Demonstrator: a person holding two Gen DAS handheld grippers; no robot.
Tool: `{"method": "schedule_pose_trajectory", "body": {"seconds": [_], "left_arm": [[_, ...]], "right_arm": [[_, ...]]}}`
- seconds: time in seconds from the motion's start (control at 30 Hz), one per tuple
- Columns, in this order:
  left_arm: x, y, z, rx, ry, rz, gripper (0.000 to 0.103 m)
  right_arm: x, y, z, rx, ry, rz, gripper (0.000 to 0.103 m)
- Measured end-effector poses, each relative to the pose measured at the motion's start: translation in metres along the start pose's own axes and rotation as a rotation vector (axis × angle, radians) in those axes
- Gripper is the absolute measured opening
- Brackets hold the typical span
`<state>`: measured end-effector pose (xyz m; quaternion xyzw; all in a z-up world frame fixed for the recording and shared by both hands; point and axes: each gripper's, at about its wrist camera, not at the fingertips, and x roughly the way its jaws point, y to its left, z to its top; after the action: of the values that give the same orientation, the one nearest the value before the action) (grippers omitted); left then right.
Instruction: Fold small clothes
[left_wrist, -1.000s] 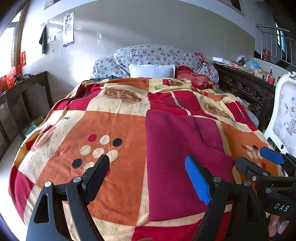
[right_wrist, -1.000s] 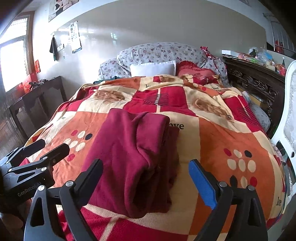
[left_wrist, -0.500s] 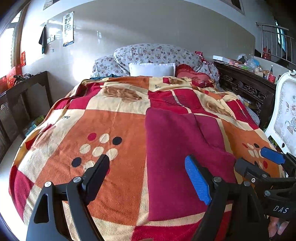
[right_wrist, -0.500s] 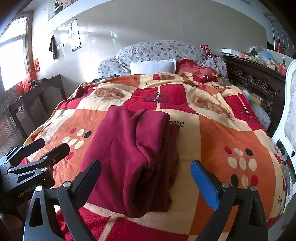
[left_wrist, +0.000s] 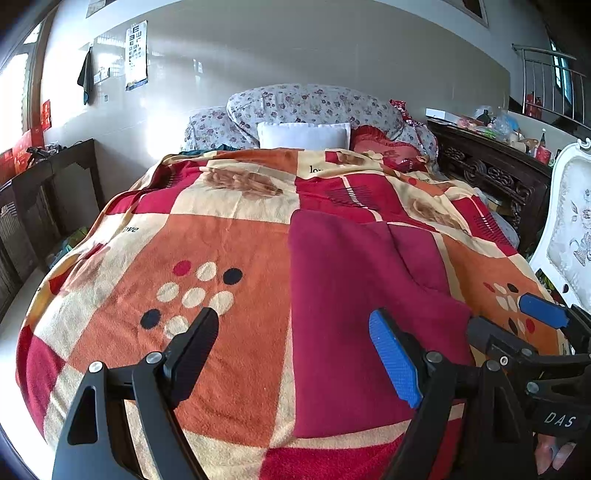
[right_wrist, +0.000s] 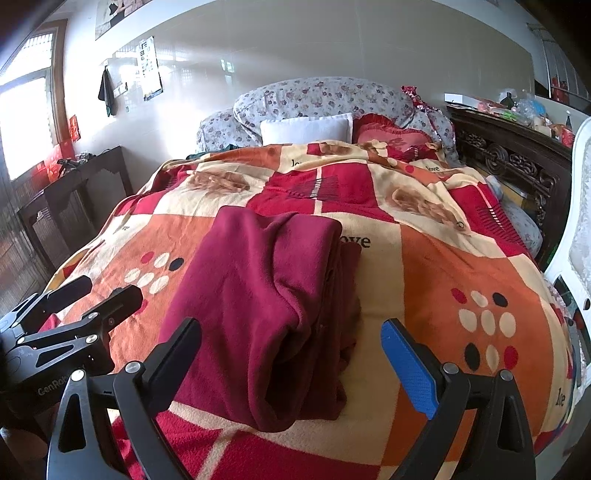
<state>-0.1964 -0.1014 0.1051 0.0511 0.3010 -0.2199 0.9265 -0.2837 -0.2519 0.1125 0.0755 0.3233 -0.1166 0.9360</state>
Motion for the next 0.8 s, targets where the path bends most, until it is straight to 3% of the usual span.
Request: {"method": "schedule_pose_trajectory", "body": {"seconds": [0.8], "left_arm": [[0.0053, -0.0002, -0.0038, 0.002, 0.014, 0.000, 0.083]], "right_arm": [[0.0080, -0.0013, -0.0016, 0.005, 0.031, 0.016, 0.100]]}}
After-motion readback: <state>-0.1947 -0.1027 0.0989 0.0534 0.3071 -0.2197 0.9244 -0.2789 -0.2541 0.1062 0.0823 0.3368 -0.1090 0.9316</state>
